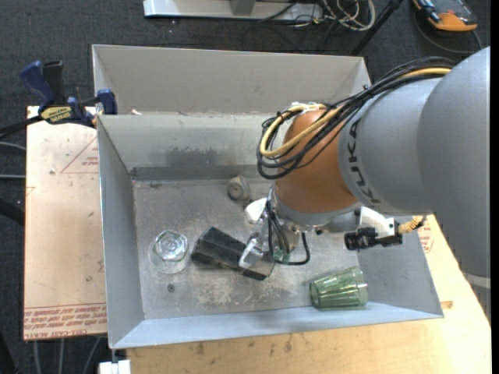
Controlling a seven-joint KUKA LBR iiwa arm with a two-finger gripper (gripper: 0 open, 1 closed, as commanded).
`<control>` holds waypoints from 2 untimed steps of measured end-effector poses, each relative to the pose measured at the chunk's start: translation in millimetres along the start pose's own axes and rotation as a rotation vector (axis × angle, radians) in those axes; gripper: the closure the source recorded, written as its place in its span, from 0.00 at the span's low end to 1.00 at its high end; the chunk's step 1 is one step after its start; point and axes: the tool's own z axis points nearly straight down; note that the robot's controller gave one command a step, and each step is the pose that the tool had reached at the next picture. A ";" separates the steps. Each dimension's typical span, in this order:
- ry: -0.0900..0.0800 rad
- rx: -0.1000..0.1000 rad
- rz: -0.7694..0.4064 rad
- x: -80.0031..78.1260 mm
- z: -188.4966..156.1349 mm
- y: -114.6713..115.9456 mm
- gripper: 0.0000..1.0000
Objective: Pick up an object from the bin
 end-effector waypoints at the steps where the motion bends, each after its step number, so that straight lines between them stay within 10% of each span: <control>1: -0.001 -0.001 0.000 -0.5 -0.7 0.4 1.00; 2: 0.004 0.003 -0.022 2.3 -34.1 7.9 1.00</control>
Offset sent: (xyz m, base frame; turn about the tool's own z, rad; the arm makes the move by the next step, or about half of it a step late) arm 0.0131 0.0418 0.1751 -0.1032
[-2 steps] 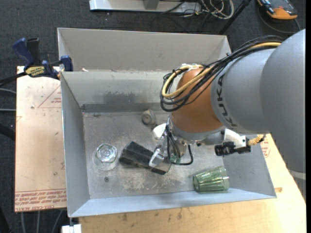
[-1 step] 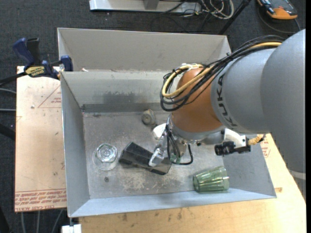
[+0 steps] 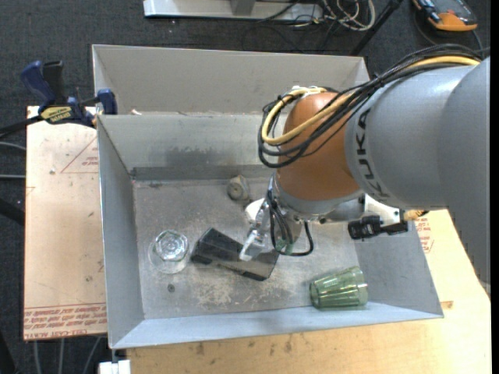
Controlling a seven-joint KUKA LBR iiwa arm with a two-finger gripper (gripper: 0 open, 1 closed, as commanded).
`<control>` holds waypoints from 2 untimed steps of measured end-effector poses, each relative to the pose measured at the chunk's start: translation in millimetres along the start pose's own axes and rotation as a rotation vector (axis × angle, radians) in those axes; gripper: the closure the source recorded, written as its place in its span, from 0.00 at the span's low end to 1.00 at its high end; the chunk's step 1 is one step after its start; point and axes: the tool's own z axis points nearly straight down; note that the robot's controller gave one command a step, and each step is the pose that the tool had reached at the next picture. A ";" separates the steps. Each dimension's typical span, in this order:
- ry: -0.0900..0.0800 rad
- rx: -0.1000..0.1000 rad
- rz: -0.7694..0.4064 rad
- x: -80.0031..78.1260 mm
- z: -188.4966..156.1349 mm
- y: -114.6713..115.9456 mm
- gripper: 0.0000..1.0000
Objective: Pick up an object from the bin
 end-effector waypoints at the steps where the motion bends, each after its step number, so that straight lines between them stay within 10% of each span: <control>1: -0.020 -0.015 -0.117 15.3 8.0 29.6 1.00; 2: -0.014 -0.009 0.013 -30.4 -125.4 -30.4 1.00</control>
Offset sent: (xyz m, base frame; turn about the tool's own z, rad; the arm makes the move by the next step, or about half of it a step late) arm 0.0144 -0.0389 0.1234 0.0121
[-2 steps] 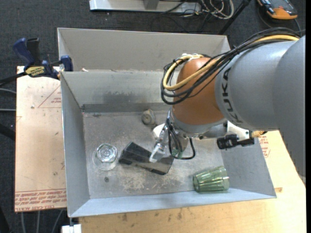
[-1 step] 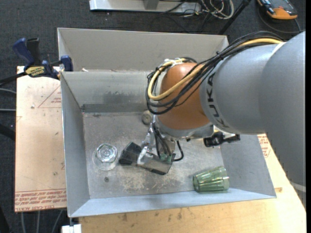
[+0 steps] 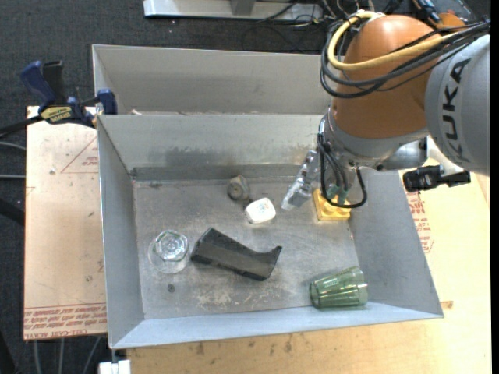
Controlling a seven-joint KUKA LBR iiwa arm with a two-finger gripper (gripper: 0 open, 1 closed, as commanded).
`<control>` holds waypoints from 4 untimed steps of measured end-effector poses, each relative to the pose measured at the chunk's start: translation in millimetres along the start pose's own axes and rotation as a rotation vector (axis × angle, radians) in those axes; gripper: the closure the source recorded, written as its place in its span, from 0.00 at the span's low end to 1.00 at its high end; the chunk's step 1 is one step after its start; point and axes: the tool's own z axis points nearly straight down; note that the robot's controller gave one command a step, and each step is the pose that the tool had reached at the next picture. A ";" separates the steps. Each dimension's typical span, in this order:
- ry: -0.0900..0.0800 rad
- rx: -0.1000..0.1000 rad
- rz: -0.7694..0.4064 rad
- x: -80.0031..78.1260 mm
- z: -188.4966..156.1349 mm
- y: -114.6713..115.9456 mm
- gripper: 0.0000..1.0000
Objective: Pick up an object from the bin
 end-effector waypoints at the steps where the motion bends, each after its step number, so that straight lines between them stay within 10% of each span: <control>1: 0.005 0.002 -0.003 1.6 2.0 0.6 1.00; 2: 0.005 0.001 -0.224 25.4 93.7 -26.5 0.00; 3: 0.014 0.004 -0.308 35.8 132.3 -38.6 0.00; 4: 0.007 0.001 -0.140 39.5 153.0 -23.0 0.00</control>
Offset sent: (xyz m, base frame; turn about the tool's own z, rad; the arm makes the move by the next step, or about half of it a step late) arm -0.0464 -0.0198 -0.1295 -0.3090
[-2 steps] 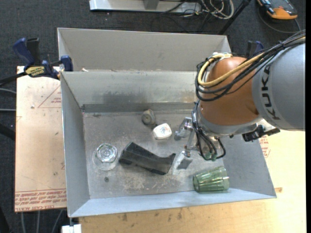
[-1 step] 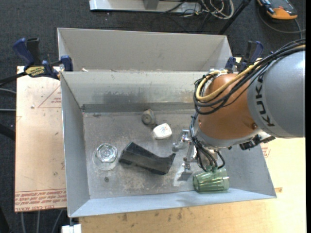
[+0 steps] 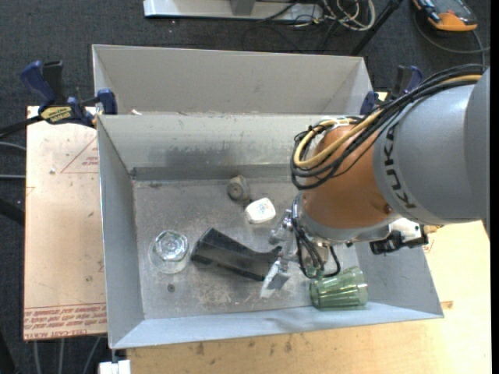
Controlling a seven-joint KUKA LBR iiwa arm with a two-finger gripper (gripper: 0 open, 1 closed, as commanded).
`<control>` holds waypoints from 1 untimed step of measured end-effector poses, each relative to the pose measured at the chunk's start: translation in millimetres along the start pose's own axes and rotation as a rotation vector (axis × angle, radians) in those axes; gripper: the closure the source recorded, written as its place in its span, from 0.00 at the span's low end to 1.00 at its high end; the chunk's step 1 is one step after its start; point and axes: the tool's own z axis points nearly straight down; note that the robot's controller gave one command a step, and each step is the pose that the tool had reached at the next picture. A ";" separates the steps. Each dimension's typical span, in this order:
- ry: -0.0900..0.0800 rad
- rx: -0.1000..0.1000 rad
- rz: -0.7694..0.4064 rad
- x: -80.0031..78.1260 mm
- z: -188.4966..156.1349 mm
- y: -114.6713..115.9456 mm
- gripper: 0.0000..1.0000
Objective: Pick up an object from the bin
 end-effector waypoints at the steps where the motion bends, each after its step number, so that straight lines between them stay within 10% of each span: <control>1: -0.004 0.000 -0.077 -3.5 65.8 22.0 1.00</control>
Offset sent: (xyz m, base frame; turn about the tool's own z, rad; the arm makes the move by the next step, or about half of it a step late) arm 0.0000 0.0000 0.0000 0.0000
